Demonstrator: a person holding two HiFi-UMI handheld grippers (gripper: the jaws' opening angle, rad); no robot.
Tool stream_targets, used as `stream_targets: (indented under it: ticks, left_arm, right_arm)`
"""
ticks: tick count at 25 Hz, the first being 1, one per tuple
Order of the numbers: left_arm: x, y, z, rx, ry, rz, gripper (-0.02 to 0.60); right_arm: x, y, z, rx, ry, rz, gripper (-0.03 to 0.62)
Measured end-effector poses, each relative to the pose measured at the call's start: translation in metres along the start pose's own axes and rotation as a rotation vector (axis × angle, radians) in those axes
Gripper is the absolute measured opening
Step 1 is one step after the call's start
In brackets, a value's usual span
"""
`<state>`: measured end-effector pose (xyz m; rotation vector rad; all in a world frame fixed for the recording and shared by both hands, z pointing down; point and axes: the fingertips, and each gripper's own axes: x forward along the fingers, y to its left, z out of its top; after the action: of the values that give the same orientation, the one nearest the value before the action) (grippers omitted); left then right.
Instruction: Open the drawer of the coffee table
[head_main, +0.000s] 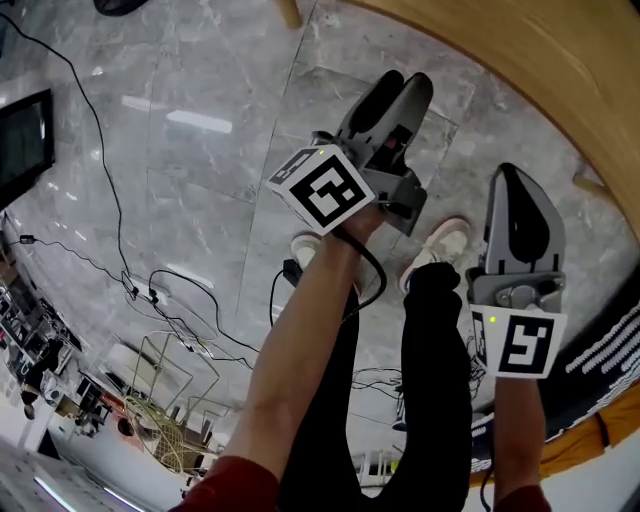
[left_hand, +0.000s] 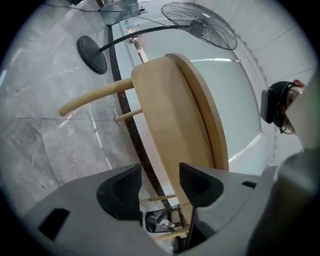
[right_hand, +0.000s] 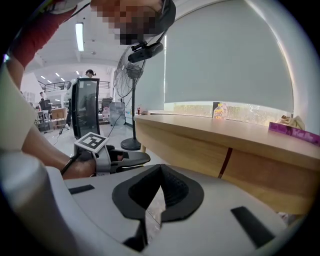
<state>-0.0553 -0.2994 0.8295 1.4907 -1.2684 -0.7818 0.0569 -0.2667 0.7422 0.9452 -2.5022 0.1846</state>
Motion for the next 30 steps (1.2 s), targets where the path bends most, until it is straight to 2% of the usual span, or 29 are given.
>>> stream_targets:
  ticks: [4,8,13,21,30]
  left_arm:
    - [0.022,0.002,0.006,-0.179,-0.069,-0.086,0.222]
    - [0.034,-0.005,0.016,-0.304,-0.156,-0.216,0.227]
    - [0.036,-0.005,0.013,-0.289,-0.145,-0.309,0.236]
    - [0.053,-0.021,0.023,-0.349,-0.219,-0.444,0.25]
    - [0.053,-0.022,0.024,-0.361,-0.235,-0.442,0.238]
  right_arm:
    - [0.009,-0.003,-0.003,0.015,0.01,0.007,-0.003]
    - [0.008,-0.003,-0.016,0.031,0.036,0.009,-0.003]
    - [0.005,0.001,-0.031,0.047,0.046,0.006,-0.003]
    - [0.005,-0.007,-0.04,0.056,0.065,0.009,-0.003]
    - [-0.001,-0.006,-0.041,0.072,0.066,-0.004,-0.003]
